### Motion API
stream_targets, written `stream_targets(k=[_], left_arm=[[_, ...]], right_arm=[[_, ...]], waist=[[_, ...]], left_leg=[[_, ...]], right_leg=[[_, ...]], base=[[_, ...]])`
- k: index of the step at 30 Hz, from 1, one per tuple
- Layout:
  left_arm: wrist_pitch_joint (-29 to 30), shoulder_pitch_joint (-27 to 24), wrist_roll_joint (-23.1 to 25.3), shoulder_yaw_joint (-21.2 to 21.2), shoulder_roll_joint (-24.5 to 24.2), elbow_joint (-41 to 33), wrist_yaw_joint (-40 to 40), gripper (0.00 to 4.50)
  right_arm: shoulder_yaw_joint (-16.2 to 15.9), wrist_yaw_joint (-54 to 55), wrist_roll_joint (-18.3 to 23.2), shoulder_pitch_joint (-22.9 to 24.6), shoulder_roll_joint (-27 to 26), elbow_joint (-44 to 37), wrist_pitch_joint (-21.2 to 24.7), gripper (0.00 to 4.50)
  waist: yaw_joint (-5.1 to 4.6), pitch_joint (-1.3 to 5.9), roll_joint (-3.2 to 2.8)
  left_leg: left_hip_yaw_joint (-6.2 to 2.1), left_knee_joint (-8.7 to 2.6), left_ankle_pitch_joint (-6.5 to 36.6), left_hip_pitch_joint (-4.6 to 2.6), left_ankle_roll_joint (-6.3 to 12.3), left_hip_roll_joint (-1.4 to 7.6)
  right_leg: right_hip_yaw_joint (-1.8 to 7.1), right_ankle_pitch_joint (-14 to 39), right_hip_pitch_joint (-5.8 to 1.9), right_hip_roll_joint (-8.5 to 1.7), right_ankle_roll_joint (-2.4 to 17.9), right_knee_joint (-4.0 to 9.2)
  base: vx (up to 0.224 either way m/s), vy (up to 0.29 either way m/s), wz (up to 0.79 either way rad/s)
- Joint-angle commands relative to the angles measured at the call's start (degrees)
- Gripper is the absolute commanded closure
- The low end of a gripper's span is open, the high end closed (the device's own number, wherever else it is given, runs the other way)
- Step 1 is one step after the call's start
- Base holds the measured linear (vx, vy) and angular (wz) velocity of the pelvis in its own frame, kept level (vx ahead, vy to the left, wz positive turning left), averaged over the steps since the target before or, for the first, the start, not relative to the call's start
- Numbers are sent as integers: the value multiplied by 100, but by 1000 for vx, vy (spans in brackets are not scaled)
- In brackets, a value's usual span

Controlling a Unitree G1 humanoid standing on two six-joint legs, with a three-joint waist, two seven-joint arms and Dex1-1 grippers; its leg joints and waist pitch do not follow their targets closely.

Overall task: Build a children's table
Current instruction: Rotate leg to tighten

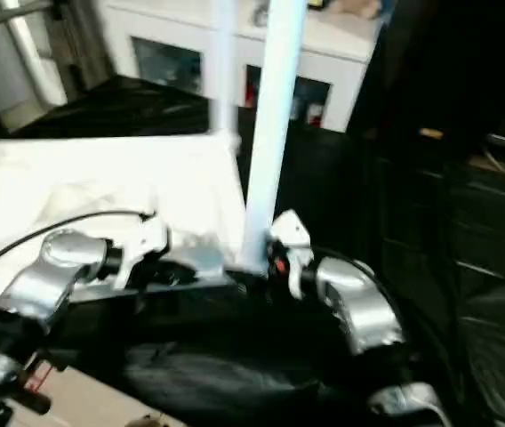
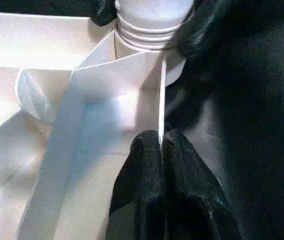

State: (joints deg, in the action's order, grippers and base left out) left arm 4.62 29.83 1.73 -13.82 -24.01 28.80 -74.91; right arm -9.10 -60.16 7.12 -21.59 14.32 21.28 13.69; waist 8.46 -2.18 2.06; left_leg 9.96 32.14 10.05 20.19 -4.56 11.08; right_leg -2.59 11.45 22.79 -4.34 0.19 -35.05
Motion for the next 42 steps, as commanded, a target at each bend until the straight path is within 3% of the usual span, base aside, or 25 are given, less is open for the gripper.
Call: stream_targets(k=[1,3,11,18,20,21,24,26,28,29,31,34,35,36,37,39,40,42], left_arm=[[3,48,-233,-225,224,-297,-74,450],[15,39,-247,-225,208,-319,-110,450],[342,-122,-359,-282,23,-633,-517,450],[186,-92,-165,-207,154,-498,-33,450],[273,26,-46,-81,332,-310,550,450],[308,60,-14,-56,382,-273,693,450],[434,177,131,-2,564,-125,1187,450],[509,258,231,40,676,-5,1543,450],[597,356,336,106,818,148,1982,450],[633,405,381,140,910,235,2178,450],[614,415,388,135,987,266,2203,450],[600,410,378,116,1023,255,2180,450],[566,401,368,90,1020,230,2119,450],[538,389,351,65,1010,206,2047,450],[518,371,335,43,988,175,1967,450],[441,329,299,-2,919,125,1792,450],[367,260,248,-66,825,30,1507,450],[377,225,225,-87,783,-24,1399,450]], right_arm=[[-844,-748,187,93,-134,-337,210,81],[-863,-779,202,103,-108,-366,231,97],[-984,-1108,283,241,2,-701,553,153],[-822,-396,16,245,-328,-386,344,185],[-585,690,-291,95,-725,128,260,185],[-487,1086,-379,23,-850,311,251,186],[-98,2307,-483,-196,-1264,839,293,186],[52,2775,-502,-269,-1420,1017,270,186],[200,3284,-538,-355,-1567,1218,215,186],[273,3632,-632,-427,-1661,1390,55,186],[292,3830,-725,-513,-1752,1580,-162,186],[284,3435,-555,-545,-1800,1609,-165,186],[275,3129,-421,-532,-1799,1537,-94,151],[263,2964,-342,-528,-1794,1497,-90,151],[225,2821,-304,-519,-1769,1446,-103,116],[42,2653,-371,-501,-1648,1381,-205,107],[-239,2281,-469,-435,-1461,1268,-373,107],[-372,2032,-479,-378,-1361,1162,-426,107]], waist=[[4,250,-16],[-6,256,-11],[4,280,-1],[-31,246,-2],[-54,224,-2],[-85,209,3],[-155,219,-3],[-189,229,-7],[-198,234,-14],[-198,238,-15],[-190,240,-16],[-190,254,-9],[-194,258,-8],[-187,262,-8],[-182,265,-12],[-179,271,-16],[-185,274,-15],[-176,288,-8]], left_leg=[[-39,-405,1496,-39,74,240],[-38,-402,1508,-43,51,236],[-18,-356,1068,-14,174,218],[-40,-403,1450,-39,23,218],[-46,-422,1681,-58,-66,205],[-94,-462,1843,-48,-204,204],[-121,-475,2019,-75,-324,197],[-119,-474,2035,-87,-325,204],[-89,-455,2013,-103,-293,197],[-96,-460,2003,-81,-275,193],[-82,-450,1993,-92,-262,190],[-83,-449,1849,-43,-191,188],[-74,-447,1782,-47,-158,191],[-74,-442,1756,-45,-136,193],[-67,-436,1671,-43,-109,196],[-61,-426,1566,-31,-77,194],[-61,-424,1515,-21,-73,193],[-56,-406,1389,-24,-52,194]], right_leg=[[228,1178,-237,-388,1066,418],[235,1229,-229,-393,1050,427],[217,551,-255,-366,1188,350],[235,1302,-222,-392,1033,431],[244,1758,-185,-411,956,484],[231,2357,-199,-435,770,524],[230,2718,-156,-441,623,557],[238,2595,-145,-437,619,566],[254,2134,-121,-404,752,543],[249,2056,-147,-398,758,530],[256,2030,-126,-406,750,541],[258,1768,-176,-394,763,508],[255,1575,-175,-380,801,489],[256,1496,-186,-385,822,483],[256,1314,-192,-383,868,467],[248,1135,-207,-380,919,450],[245,1036,-215,-378,945,437],[234,799,-241,-368,967,411]], base=[[0,0,0],[0,0,0],[0,0,0],[0,0,0],[0,0,0],[0,0,0],[0,0,0],[0,0,0],[0,0,0],[0,0,0],[0,0,0],[0,0,0],[0,0,0],[0,0,0],[0,0,0],[0,0,0],[0,0,0],[0,0,0]])
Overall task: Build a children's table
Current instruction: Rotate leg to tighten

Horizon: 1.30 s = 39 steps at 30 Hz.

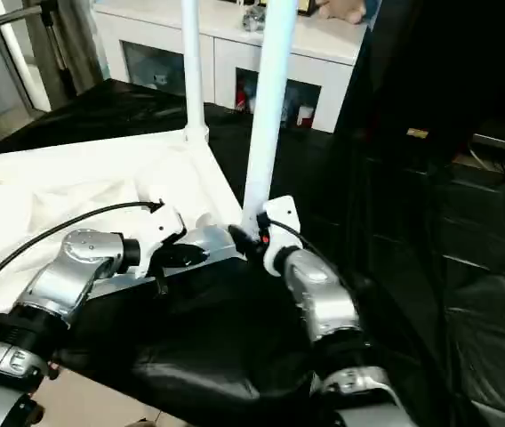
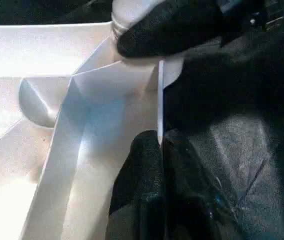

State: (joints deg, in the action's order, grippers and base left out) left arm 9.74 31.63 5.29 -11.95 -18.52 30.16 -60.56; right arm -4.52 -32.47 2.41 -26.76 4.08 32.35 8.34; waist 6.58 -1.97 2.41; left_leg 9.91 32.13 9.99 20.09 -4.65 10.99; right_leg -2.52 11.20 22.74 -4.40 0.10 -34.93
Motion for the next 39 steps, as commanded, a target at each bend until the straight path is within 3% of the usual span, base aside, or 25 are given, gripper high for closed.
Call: stream_targets(k=[1,3,6,13,16,18,20,22,25,29,34,39], left_arm=[[-177,-11,-176,-299,172,-244,-209,450],[-200,-81,-228,-331,83,-352,-416,450],[-216,-125,-230,-350,-14,-393,-533,450],[-182,-177,-299,-408,-182,-486,-930,450],[-110,-231,-371,-459,-264,-624,-1191,450],[26,-295,-459,-514,-345,-775,-1489,450],[62,-317,-482,-533,-374,-825,-1575,450],[99,-340,-503,-549,-405,-871,-1648,450],[96,-336,-491,-543,-424,-873,-1632,450],[110,-331,-473,-520,-434,-881,-1615,450],[45,-219,-359,-370,-311,-689,-1209,450],[41,28,-147,-221,4,-302,-354,450]], right_arm=[[-979,-1156,25,229,-184,-136,76,107],[-1112,-1711,164,348,29,-448,171,107],[-1272,-2303,318,468,311,-813,351,107],[-1453,-3268,603,602,825,-1283,639,107],[-1465,-3508,649,651,924,-1442,755,121],[-1485,-3646,678,677,979,-1573,871,145],[-1491,-3693,696,685,986,-1608,925,160],[-1499,-3789,716,704,991,-1667,1013,170],[-1530,-3828,769,728,1015,-1740,1109,174],[-1511,-3856,768,742,1004,-1767,1191,176],[-1206,-3145,521,667,662,-1369,1047,176],[-571,-954,89,329,-72,-316,912,178]], waist=[[2,271,-36],[16,276,-15],[27,270,-6],[68,228,2],[85,244,7],[104,261,1],[114,261,-6],[147,253,-2],[152,235,7],[154,244,8],[141,242,12],[18,202,4]], left_leg=[[-41,-392,1286,-11,1,197],[-31,-365,1132,1,126,189],[-27,-357,1052,-3,271,186],[-47,-416,1589,-40,83,231],[-48,-406,1484,-32,93,235],[-29,-379,1210,-30,147,230],[-20,-368,1179,-32,171,230],[-17,-373,1215,-28,179,228],[-33,-408,1484,-41,65,233],[-42,-413,1506,-47,23,232],[-36,-409,1509,-34,13,219],[-123,-479,2168,-73,-323,201]], right_leg=[[231,597,-240,-355,1039,377],[229,300,-267,-352,1101,354],[218,283,-287,-349,1152,356],[226,1407,-232,-384,1024,448],[230,1201,-244,-378,1033,423],[218,711,-242,-356,1152,370],[215,594,-239,-349,1194,359],[213,663,-243,-352,1194,370],[221,1166,-231,-372,1087,419],[227,1224,-225,-375,1029,425],[225,1176,-216,-376,1047,423],[212,2792,-149,-434,638,562]], base=[[0,0,0],[0,0,0],[0,0,0],[0,0,0],[0,0,0],[0,0,0],[0,0,0],[0,0,0],[0,0,0],[0,0,0],[0,0,0],[0,0,0]])
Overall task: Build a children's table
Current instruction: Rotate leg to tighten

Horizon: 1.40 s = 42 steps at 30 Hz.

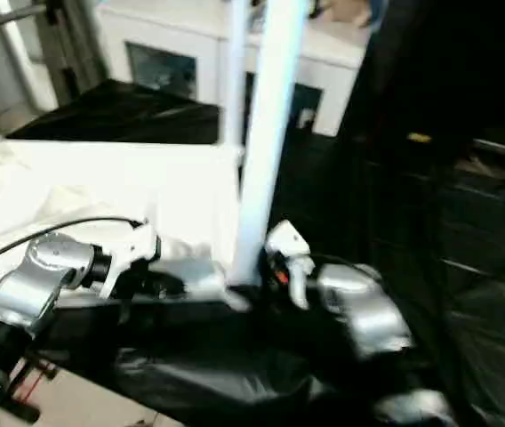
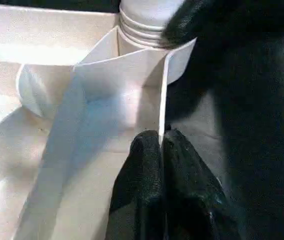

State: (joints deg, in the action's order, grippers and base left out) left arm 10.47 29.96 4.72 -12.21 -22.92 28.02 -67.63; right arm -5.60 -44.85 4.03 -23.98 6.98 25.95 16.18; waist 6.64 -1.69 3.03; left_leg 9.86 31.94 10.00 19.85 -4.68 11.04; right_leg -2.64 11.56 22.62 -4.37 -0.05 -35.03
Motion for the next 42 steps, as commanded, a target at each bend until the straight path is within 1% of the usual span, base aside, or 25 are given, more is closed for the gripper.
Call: stream_targets(k=[1,2,3,6,7,8,9,10,11,13,14,16,18,20,21,22,24,26,27,30,31,33,35,37,42], left_arm=[[1,254,-46,-173,519,-9,534,450],[10,266,-38,-168,534,7,571,450],[42,325,-1,-145,611,80,743,450],[98,513,82,-79,904,294,1283,450],[100,564,98,-59,985,361,1431,450],[104,606,99,-43,1053,415,1519,450],[88,644,111,-36,1120,472,1582,450],[69,672,120,-37,1168,514,1618,450],[54,692,115,-37,1220,537,1654,450],[23,704,88,-62,1274,537,1627,450],[2,704,73,-76,1283,538,1595,450],[-102,670,58,-110,1240,525,1431,450],[-196,612,17,-152,1163,470,1213,450],[-231,580,-9,-176,1117,435,1099,450],[-292,511,-67,-209,1021,352,865,450],[-409,412,-130,-250,887,239,557,450],[-446,385,-153,-260,849,207,461,450],[-407,324,-208,-282,754,108,271,450],[-410,312,-220,-288,733,89,222,450],[-436,235,-280,-315,607,-24,-81,450],[-448,202,-313,-322,538,-82,-221,450],[-485,180,-334,-318,488,-110,-339,450],[-478,162,-358,-330,443,-136,-445,450],[-481,126,-392,-346,378,-182,-570,450],[-448,67,-423,-346,336,-288,-705,450]], right_arm=[[-386,595,-110,11,-459,448,201,178],[-374,645,-116,5,-475,468,209,178],[-326,847,-144,-12,-552,551,210,178],[-123,1524,-206,-112,-845,819,206,178],[-63,1705,-234,-159,-929,923,167,178],[-40,1790,-261,-207,-984,1007,129,178],[-53,1822,-301,-257,-1032,1093,15,178],[-73,1807,-320,-291,-1063,1152,-109,143],[-101,1689,-271,-306,-1080,1160,-229,108],[-132,1266,-41,-268,-1065,976,-172,99],[-135,1121,43,-248,-1054,889,-131,99],[-263,927,-50,-207,-940,764,-297,74],[-359,674,-74,-163,-818,651,-418,74],[-400,495,-45,-136,-748,586,-465,74],[-499,79,42,-70,-573,428,-545,74],[-596,-367,101,7,-326,237,-604,74],[-615,-475,116,23,-262,190,-605,74],[-642,-793,191,63,-88,39,-580,74],[-642,-863,211,71,-56,4,-569,74],[-621,-1307,311,119,134,-199,-531,74],[-607,-1517,366,126,233,-263,-545,74],[-650,-1770,448,147,362,-361,-461,74],[-688,-1909,459,169,436,-417,-464,74],[-731,-2006,428,182,497,-454,-483,74],[-752,-2069,363,197,515,-489,-485,74]], waist=[[-8,189,-50],[-18,183,-57],[-12,180,-69],[-19,193,-65],[-25,188,-64],[-6,193,-92],[-7,194,-80],[-2,196,-86],[0,201,-84],[11,210,-105],[15,217,-99],[29,223,-114],[40,228,-106],[54,236,-100],[67,241,-100],[66,239,-97],[72,246,-101],[57,250,-88],[58,248,-98],[61,235,-97],[59,232,-81],[65,225,-90],[94,225,-101],[144,226,-100],[147,229,-84]], left_leg=[[-132,-462,2160,-49,-315,203],[-123,-463,2177,-52,-304,209],[-103,-455,2217,-77,-253,214],[-98,-453,2197,-66,-262,199],[-90,-449,2186,-72,-289,195],[-94,-445,2205,-79,-292,191],[-82,-439,2219,-83,-268,194],[-85,-442,2194,-67,-261,197],[-90,-445,2155,-59,-252,202],[-73,-438,2000,-41,-205,201],[-75,-438,1901,-22,-169,204],[-64,-427,1781,-23,-138,203],[-55,-417,1727,-25,-113,204],[-53,-406,1554,2,-53,200],[-50,-395,1456,7,-2,198],[-44,-387,1421,9,25,198],[-45,-376,1300,28,96,200],[-39,-370,1279,17,122,198],[-39,-368,1236,18,131,205],[-29,-368,1300,15,171,215],[-30,-371,1307,17,170,213],[-29,-375,1353,13,165,220],[-22,-372,1400,-11,164,236],[-16,-368,1362,-2,155,243],[-20,-368,1309,5,113,225]], right_leg=[[225,2736,-146,-440,603,581],[235,2669,-127,-429,608,584],[249,2403,-98,-406,668,581],[248,2198,-108,-392,721,560],[251,2193,-93,-393,737,560],[250,2202,-98,-398,736,561],[256,2175,-87,-399,742,571],[255,2094,-102,-399,747,566],[254,2019,-115,-402,758,554],[260,1677,-135,-383,817,528],[258,1481,-160,-380,852,504],[255,1242,-171,-374,896,489],[255,1138,-177,-371,914,481],[246,873,-210,-367,974,444],[239,764,-236,-371,1004,436],[244,702,-233,-368,1018,429],[240,498,-252,-369,1058,403],[232,434,-253,-364,1134,393],[230,400,-252,-367,1169,386],[231,520,-247,-368,1196,401],[228,594,-249,-373,1199,406],[226,716,-244,-372,1204,416],[231,801,-224,-379,1210,422],[232,751,-220,-372,1219,405],[230,735,-230,-374,1198,399]], base=[[0,0,0],[0,0,0],[0,0,0],[0,0,0],[0,0,0],[0,0,0],[0,0,0],[0,0,0],[0,0,0],[0,0,0],[0,0,0],[0,0,0],[0,0,0],[0,0,0],[0,0,0],[0,0,0],[0,0,0],[0,0,0],[0,0,0],[0,0,0],[0,0,0],[0,0,0],[0,0,0],[0,0,0],[0,0,0]])
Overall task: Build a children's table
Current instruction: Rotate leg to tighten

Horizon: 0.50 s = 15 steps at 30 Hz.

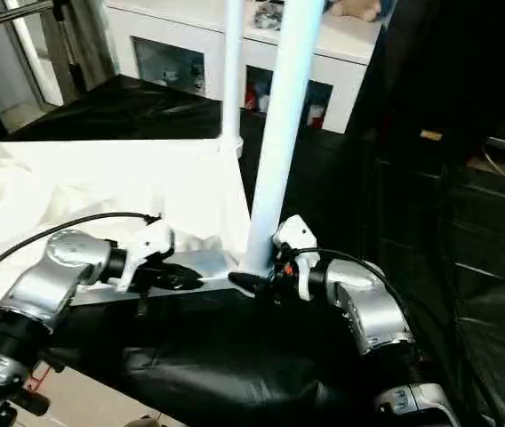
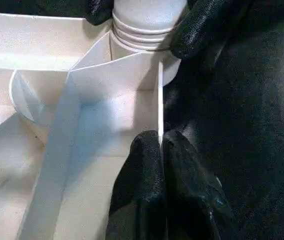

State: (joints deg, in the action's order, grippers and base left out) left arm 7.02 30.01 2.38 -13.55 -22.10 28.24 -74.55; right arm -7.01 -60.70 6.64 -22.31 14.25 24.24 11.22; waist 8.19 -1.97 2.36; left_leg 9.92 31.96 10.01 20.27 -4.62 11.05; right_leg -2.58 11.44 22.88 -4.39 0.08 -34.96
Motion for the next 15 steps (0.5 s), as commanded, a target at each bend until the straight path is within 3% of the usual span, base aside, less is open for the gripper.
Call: stream_targets(k=[1,3,10,15], left_arm=[[-103,62,-189,-212,254,-310,-13,450],[-89,45,-200,-217,237,-337,-55,450],[-51,10,-192,-201,225,-358,18,450],[29,211,51,-34,528,58,913,450]], right_arm=[[-610,-484,101,30,-211,-319,11,86],[-660,-584,147,45,-193,-350,53,103],[-648,-646,240,101,-237,-418,179,149],[-395,547,-72,45,-672,2,201,176]], waist=[[-5,259,-19],[-6,265,1],[3,248,-13],[-12,236,-3]], left_leg=[[-27,-367,1268,-35,113,225],[-23,-355,1193,-29,143,219],[-24,-369,1310,-40,122,226],[-31,-387,1435,-52,38,217]], right_leg=[[223,714,-261,-376,1182,387],[222,604,-267,-370,1194,375],[222,877,-251,-377,1164,401],[234,1150,-228,-386,1095,431]], base=[[0,0,0],[0,0,0],[0,0,0],[0,0,0]])
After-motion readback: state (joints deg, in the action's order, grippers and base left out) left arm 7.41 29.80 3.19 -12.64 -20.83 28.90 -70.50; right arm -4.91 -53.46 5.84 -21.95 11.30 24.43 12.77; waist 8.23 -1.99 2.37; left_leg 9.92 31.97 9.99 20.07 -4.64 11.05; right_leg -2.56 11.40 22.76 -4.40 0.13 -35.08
